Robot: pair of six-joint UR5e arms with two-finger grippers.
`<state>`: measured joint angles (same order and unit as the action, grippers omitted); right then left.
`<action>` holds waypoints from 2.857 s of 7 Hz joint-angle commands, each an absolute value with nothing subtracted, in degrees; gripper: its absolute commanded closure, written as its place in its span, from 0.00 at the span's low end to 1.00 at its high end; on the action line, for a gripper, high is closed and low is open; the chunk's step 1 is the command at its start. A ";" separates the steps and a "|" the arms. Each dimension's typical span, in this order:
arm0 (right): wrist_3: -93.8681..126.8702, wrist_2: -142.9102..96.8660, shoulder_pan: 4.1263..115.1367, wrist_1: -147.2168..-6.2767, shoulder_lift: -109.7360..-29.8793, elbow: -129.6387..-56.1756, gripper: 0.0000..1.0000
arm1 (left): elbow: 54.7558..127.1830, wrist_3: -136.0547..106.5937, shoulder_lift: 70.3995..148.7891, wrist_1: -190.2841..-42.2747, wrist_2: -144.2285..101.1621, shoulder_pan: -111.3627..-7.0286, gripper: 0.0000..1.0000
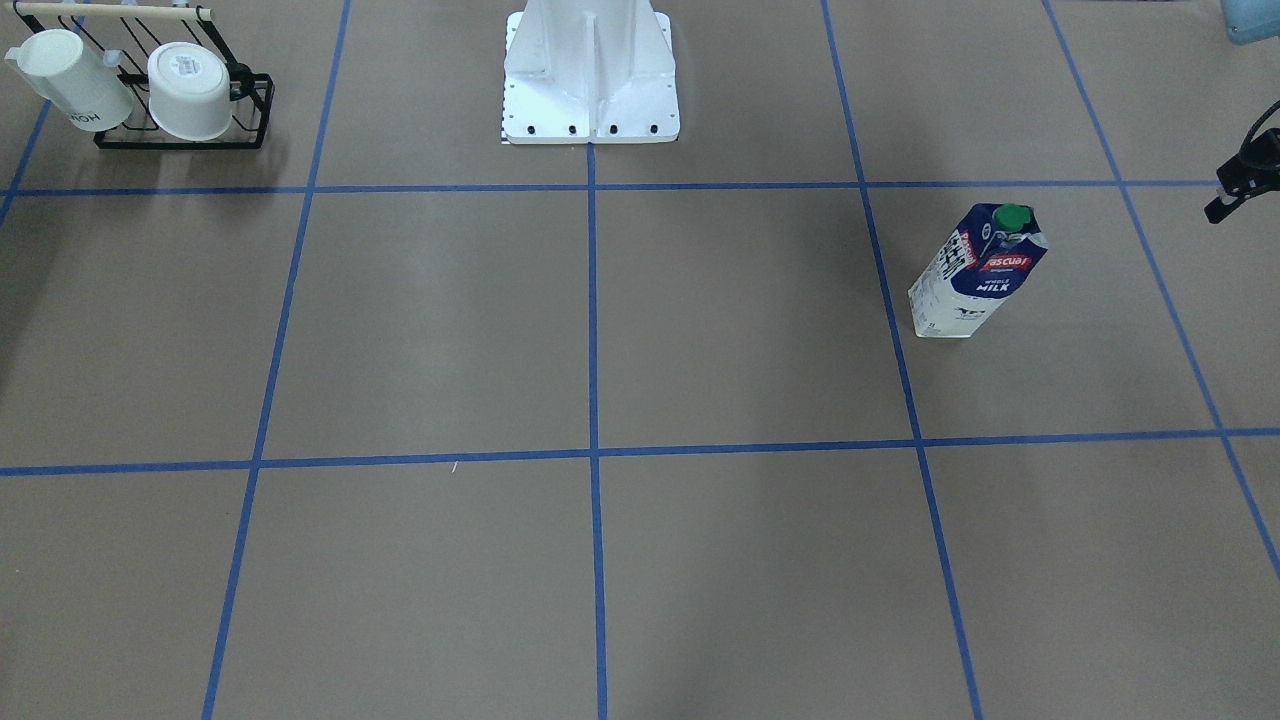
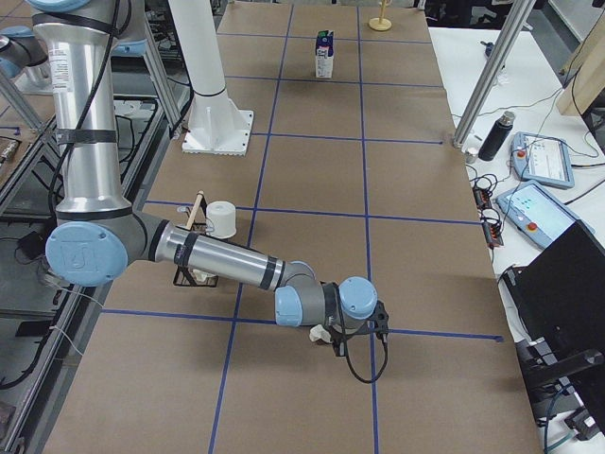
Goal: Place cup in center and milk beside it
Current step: 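Carry the white mug with the right gripper to the table center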
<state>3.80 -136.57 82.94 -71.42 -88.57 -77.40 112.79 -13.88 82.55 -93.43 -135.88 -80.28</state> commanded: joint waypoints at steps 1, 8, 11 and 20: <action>14.90 -134.14 78.70 -80.00 -86.94 -94.75 1.00 | 114.51 -13.97 81.83 -93.34 -135.79 -80.33 0.02; 55.45 -118.74 45.53 -92.47 -47.74 -86.67 1.00 | 113.73 -13.97 82.27 -93.34 -135.44 -80.16 0.02; 63.52 -116.46 40.79 -88.36 -34.74 -70.87 1.00 | 114.17 -14.06 81.83 -93.34 -135.53 -80.24 0.02; 67.68 -122.17 43.85 -85.96 -38.97 -78.07 0.00 | 127.33 -38.19 81.83 -93.34 -132.74 -67.46 0.02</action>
